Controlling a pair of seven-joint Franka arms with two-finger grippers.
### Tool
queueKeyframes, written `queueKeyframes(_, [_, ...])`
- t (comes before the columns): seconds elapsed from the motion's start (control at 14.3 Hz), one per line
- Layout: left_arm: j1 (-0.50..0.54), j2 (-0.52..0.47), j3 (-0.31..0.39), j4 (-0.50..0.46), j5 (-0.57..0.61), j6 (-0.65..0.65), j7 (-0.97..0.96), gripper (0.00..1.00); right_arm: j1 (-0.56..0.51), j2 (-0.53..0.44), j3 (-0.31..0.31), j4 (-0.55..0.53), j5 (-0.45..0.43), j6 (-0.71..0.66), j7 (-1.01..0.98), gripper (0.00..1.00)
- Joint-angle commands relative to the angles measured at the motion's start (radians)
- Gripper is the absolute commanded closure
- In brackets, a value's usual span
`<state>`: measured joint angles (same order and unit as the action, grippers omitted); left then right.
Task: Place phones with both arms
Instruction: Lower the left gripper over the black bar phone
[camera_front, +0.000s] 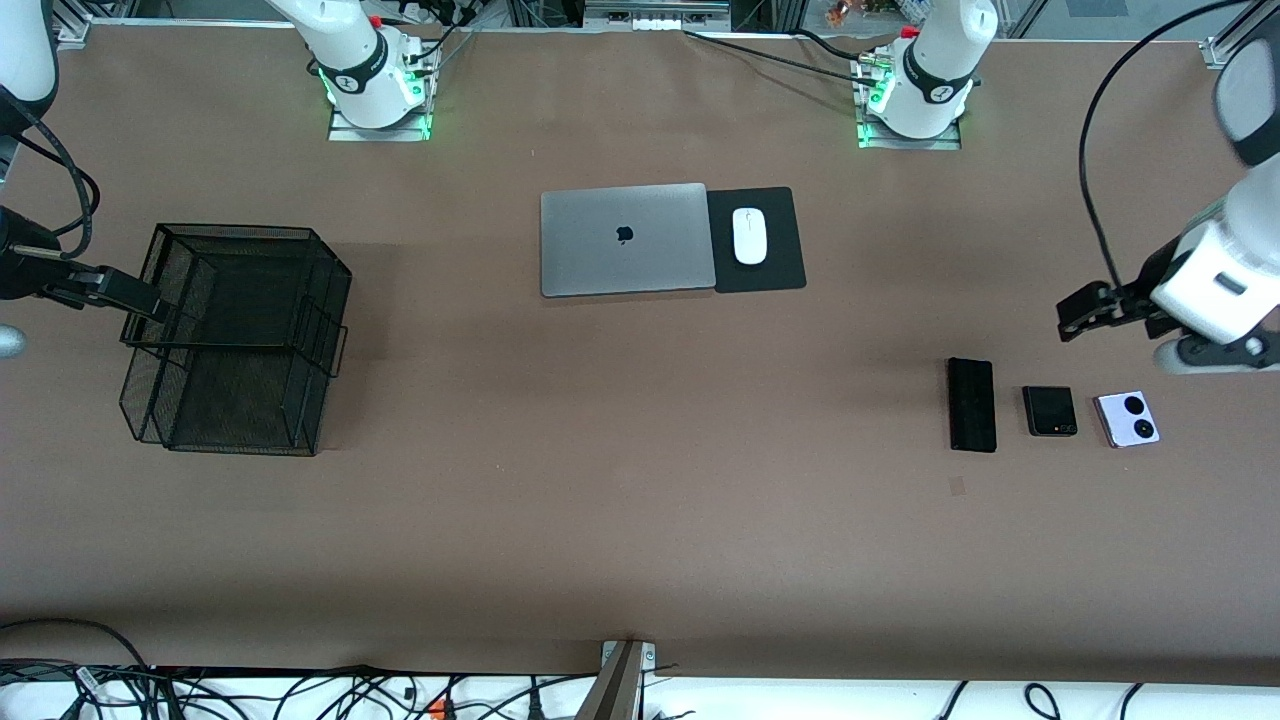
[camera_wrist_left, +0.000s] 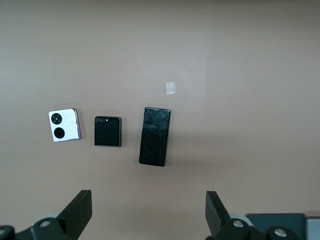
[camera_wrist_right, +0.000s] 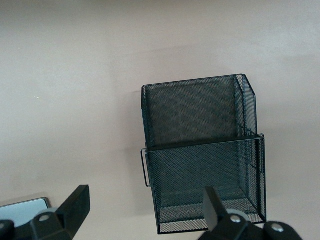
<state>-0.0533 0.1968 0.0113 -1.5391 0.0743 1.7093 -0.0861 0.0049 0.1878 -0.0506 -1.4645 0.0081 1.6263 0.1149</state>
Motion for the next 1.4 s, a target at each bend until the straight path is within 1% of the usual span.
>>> queueKeyframes(0.0, [-0.003, 0.09, 0.001, 0.013, 0.038, 0.044, 0.093, 0.0, -0.002, -0.01, 0.0, -0.002, 0.021, -0.011, 0.012, 0.0])
queueKeyframes(0.07, [0.003, 0.128, -0.001, 0.008, 0.045, 0.07, 0.147, 0.0, -0.002, -0.01, 0.0, -0.002, 0.021, -0.011, 0.011, 0.0])
queueKeyframes(0.28, [0.003, 0.214, 0.002, 0.013, 0.051, 0.084, 0.285, 0.0, -0.002, -0.008, 0.0, -0.002, 0.021, -0.011, 0.009, 0.0])
queueKeyframes(0.42, [-0.01, 0.256, -0.001, 0.011, 0.111, 0.084, 0.322, 0.0, -0.002, -0.008, 0.0, -0.004, 0.021, -0.013, 0.009, 0.0])
queueKeyframes(0.56, [-0.039, 0.294, -0.002, 0.008, 0.117, 0.092, 0.315, 0.0, -0.002, -0.008, 0.0, -0.004, 0.021, -0.013, 0.009, 0.0])
queueKeyframes(0.7, [-0.024, 0.329, -0.002, -0.001, 0.102, 0.137, 0.309, 0.0, -0.002, -0.008, 0.0, -0.004, 0.021, -0.013, 0.009, 0.0])
queueKeyframes(0.77, [-0.013, 0.355, -0.002, -0.003, 0.075, 0.163, 0.309, 0.0, -0.002, -0.008, 0.0, -0.005, 0.021, -0.014, 0.009, 0.0])
queueKeyframes(0.91, [0.042, 0.409, -0.002, -0.009, 0.013, 0.24, 0.309, 0.0, -0.002, -0.008, -0.002, -0.005, 0.021, -0.037, 0.005, 0.0])
queueKeyframes(1.05, [0.088, 0.423, -0.002, -0.022, -0.04, 0.292, 0.307, 0.0, -0.002, -0.007, -0.002, -0.005, 0.021, -0.037, 0.005, 0.0])
queueKeyframes(1.12, [0.111, 0.431, -0.002, -0.042, -0.086, 0.338, 0.31, 0.0, -0.002, -0.007, -0.002, -0.005, 0.021, -0.036, 0.008, 0.0])
queueKeyframes(1.26, [0.13, 0.421, -0.002, -0.119, -0.099, 0.455, 0.309, 0.0, -0.002, -0.001, -0.002, -0.005, 0.021, -0.032, 0.009, 0.0])
queueKeyframes(1.33, [0.13, 0.421, -0.002, -0.134, -0.102, 0.472, 0.304, 0.0, -0.002, 0.001, -0.002, -0.005, 0.021, -0.032, 0.009, 0.0])
